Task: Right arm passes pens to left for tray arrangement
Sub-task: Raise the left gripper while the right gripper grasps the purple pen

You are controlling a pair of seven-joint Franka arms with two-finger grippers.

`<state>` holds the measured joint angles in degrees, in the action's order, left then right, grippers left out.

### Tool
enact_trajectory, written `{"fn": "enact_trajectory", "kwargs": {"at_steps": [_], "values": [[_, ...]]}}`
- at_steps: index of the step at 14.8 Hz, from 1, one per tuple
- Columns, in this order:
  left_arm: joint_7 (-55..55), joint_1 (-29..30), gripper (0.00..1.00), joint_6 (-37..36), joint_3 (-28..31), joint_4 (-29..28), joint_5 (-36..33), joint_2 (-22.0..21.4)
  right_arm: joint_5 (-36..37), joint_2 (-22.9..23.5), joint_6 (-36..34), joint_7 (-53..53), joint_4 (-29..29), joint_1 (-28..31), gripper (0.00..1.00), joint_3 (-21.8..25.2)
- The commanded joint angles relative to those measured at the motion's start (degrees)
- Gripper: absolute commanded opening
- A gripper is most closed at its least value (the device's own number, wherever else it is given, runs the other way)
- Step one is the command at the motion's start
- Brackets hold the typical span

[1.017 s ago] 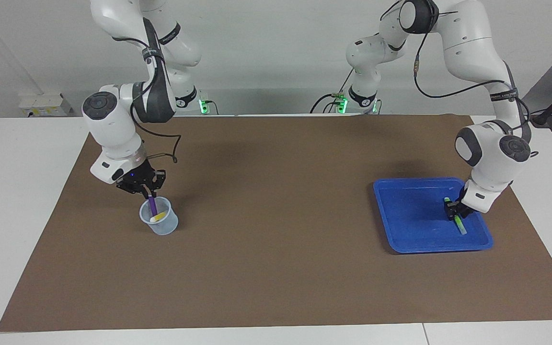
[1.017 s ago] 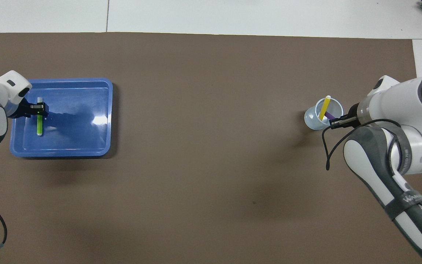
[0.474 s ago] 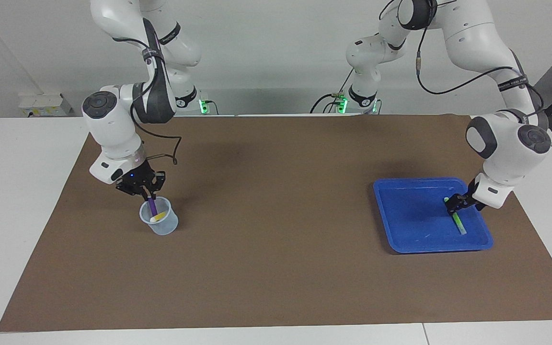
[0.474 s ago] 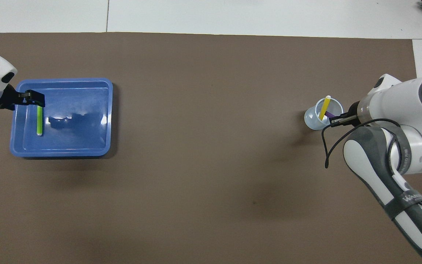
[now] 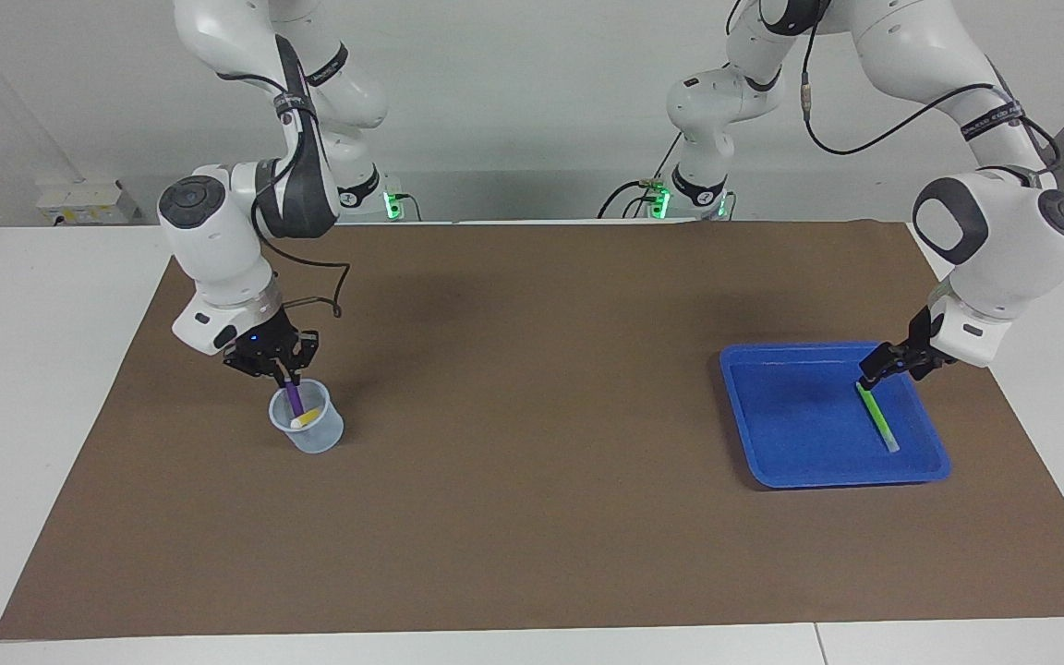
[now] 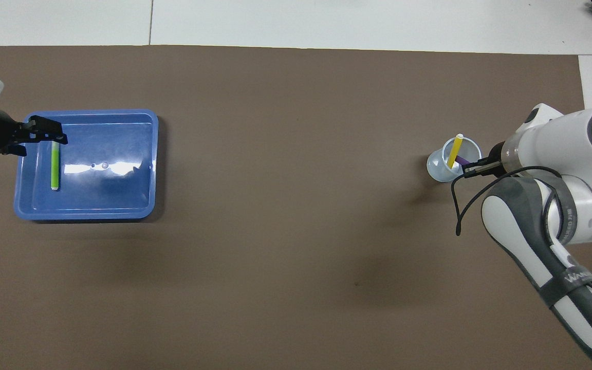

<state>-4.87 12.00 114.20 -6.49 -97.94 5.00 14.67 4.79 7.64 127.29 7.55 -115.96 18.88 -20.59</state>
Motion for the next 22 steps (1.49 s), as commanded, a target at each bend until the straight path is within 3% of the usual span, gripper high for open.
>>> {"fn": "enact_trajectory", "kwargs": {"at_steps": [1,6,10,12,15,22], "values": [[-11.3,-3.4,1.0,-3.1,-0.2,-0.7,1.7,-2.9,1.0,0.4,-0.9,1.4,1.1,0.9,0.0,-0.4],[-34.9,-10.8,1.0,-7.1,-0.6,-0.8,6.2,-7.1,-1.4,-2.1,-12.0,1.4,7.5,0.5,0.0,-0.6],[-51.9,-16.2,1.0,-7.0,-0.6,-1.6,11.3,-9.8,-5.8,-6.1,-18.9,1.1,10.3,-0.1,0.0,-0.9],[-59.0,-19.8,1.0,-6.1,-0.6,-2.4,12.8,-10.6,-10.5,-7.4,-23.7,0.9,13.2,0.1,0.0,-1.1],[-66.9,-23.9,1.0,-4.9,-0.6,-2.4,16.6,-10.9,-11.6,-7.8,-30.9,0.6,19.3,0.2,0.0,-1.1],[-84.9,-33.4,1.0,9.1,-0.6,-2.9,20.8,-10.2,-28.8,-6.7,-31.1,-8.0,26.5,0.5,0.0,-0.9]]}}
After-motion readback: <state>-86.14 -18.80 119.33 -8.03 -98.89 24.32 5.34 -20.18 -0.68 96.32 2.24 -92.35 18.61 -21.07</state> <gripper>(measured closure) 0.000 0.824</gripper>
